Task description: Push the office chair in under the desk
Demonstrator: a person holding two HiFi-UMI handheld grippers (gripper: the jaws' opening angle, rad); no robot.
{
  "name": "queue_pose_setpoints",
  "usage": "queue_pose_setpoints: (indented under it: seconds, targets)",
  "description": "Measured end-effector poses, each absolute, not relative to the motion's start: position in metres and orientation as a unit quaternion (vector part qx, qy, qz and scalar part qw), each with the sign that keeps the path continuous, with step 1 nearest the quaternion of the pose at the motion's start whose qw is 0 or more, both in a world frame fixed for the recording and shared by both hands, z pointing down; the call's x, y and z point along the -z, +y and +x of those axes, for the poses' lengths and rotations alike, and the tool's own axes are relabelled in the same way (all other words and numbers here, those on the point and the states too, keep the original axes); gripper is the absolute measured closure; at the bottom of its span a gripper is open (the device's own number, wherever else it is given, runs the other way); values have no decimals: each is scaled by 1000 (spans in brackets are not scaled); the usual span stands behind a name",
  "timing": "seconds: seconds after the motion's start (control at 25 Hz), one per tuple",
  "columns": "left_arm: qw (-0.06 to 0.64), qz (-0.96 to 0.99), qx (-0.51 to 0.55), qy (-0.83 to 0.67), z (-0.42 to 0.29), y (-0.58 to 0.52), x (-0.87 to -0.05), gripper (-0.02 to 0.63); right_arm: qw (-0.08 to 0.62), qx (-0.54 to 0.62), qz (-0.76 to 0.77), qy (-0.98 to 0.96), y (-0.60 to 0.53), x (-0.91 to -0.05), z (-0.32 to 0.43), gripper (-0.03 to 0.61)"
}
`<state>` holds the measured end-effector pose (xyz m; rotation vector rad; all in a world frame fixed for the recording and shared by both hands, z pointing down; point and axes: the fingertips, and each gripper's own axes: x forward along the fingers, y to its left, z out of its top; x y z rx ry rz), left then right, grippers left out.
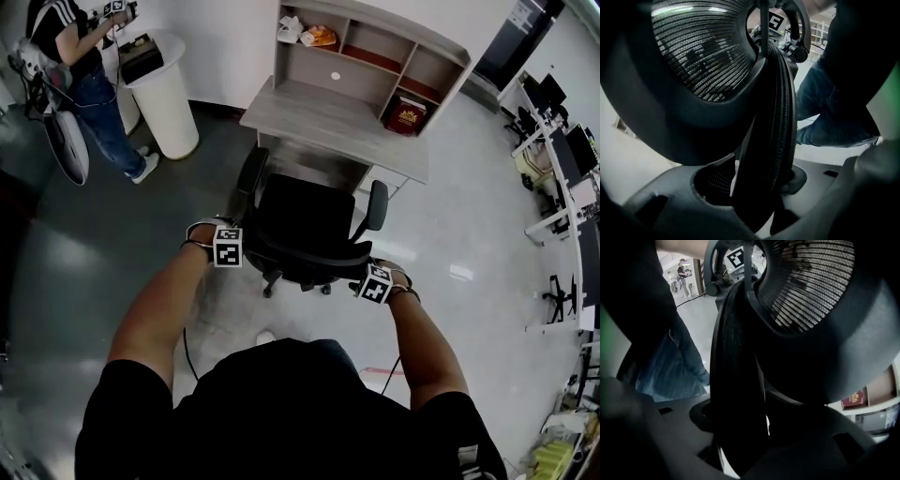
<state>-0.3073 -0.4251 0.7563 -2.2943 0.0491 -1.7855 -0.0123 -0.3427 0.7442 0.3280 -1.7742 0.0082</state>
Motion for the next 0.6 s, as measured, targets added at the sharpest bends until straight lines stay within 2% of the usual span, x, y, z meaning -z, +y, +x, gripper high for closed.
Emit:
queue_pose_setpoints:
  seconds: [0.6]
  targets:
    - [125, -782, 611, 13, -317, -460, -757, 408, 611, -9, 155, -776, -373, -744, -25, 341]
